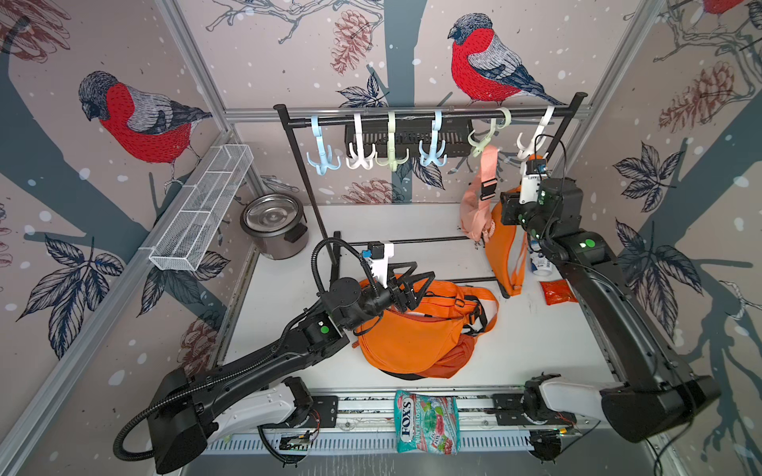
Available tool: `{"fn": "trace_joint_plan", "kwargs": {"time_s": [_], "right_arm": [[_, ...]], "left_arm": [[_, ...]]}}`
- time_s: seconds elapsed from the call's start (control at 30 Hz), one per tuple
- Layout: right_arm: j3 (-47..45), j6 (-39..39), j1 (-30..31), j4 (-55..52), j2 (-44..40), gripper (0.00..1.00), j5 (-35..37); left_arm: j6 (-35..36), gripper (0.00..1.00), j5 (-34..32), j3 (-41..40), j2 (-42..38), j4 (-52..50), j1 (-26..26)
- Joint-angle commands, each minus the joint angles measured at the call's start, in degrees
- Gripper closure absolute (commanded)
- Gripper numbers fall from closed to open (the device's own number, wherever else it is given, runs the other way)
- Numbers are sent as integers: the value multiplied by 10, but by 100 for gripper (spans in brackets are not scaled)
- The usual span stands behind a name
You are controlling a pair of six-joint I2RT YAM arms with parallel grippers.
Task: Hang the bag on a hook
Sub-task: Hang the bag on the hook.
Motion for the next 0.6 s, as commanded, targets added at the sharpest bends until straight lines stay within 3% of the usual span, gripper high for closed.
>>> {"fn": "trace_joint_plan", "kwargs": {"time_s": [0.0,0.23,0.57], "right_arm": [[-18,7,8,21,-25,55,1],[-63,-1,47,26,-72,45,6],[-118,-58,187,-12,-124,30,30]], "left_arm": [[16,24,-32,-5,-16,-5,-1],[27,24,-57,-16,-47,-22,-1],[40,23,-98,-26,-84,-63,0]]}}
